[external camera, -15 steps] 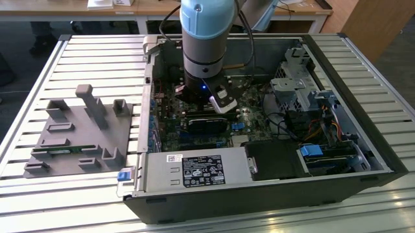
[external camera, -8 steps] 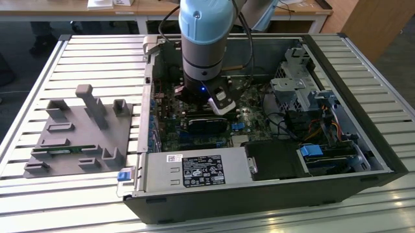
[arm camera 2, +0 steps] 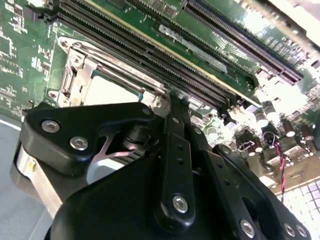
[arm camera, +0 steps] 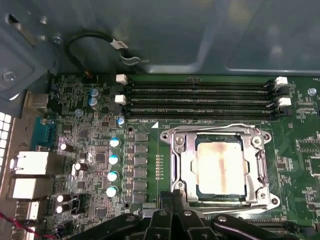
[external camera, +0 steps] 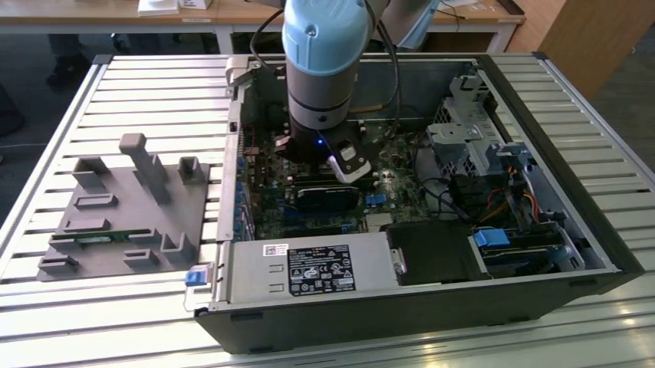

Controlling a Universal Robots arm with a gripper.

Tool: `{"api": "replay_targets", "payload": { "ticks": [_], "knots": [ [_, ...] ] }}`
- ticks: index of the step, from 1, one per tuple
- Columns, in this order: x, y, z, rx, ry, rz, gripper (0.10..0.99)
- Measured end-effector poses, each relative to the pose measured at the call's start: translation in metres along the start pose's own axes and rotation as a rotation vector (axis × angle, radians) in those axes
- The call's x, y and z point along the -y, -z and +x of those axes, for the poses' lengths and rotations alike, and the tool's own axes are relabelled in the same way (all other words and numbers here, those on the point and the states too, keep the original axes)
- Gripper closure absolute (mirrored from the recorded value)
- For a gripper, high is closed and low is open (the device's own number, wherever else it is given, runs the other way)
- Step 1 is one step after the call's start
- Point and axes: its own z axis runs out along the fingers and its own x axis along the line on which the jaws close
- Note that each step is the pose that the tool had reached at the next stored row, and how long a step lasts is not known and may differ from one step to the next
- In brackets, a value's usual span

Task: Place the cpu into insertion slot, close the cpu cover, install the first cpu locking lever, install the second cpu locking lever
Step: 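Install the second cpu locking lever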

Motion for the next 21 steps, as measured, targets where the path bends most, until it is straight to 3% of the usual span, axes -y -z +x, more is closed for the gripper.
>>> {"api": "replay_targets", "payload": {
  "ticks": [8, 14, 21],
  "knots": [
    [0.0010, -0.0039, 0.0032, -0.0001, 0.000, -0.023, 0.969],
    [0.0017, -0.0055, 0.0036, -0.0001, 0.000, -0.028, 0.969],
    [-0.0024, 0.0088, 0.0035, -0.0002, 0.000, -0.032, 0.969]
  ]
}}
